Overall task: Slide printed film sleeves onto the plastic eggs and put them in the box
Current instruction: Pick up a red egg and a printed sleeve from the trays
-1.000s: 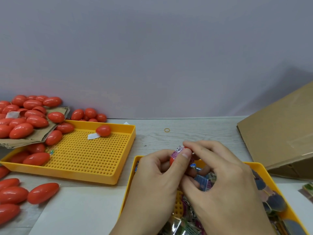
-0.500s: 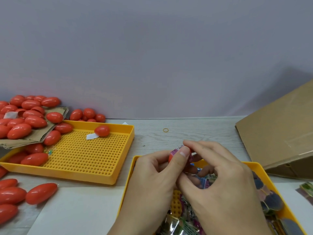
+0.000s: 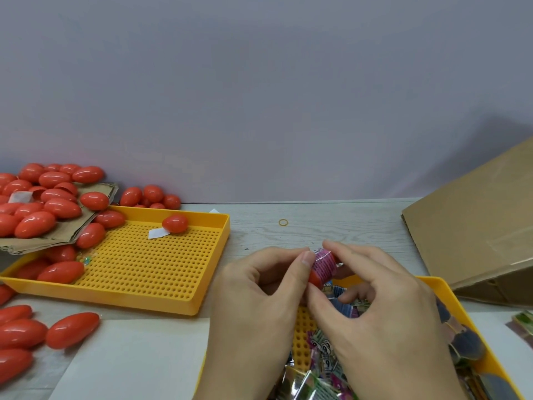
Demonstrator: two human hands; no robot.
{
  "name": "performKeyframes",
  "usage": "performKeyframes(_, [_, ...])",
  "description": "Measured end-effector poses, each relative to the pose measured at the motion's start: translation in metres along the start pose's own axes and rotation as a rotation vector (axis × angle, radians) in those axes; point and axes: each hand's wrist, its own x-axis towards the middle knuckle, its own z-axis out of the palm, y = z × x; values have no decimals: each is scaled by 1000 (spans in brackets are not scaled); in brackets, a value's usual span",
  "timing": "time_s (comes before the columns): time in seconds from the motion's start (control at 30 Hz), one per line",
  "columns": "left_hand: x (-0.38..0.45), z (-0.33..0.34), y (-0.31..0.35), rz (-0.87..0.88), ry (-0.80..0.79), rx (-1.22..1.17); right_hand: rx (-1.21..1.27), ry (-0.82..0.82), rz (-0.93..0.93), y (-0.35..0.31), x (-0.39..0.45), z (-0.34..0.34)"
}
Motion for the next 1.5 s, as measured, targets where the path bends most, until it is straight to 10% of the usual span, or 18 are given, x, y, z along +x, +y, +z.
performKeyframes(1.5, [0,-1,7,-174,-31,-305,257,-88,160,9,0,-4])
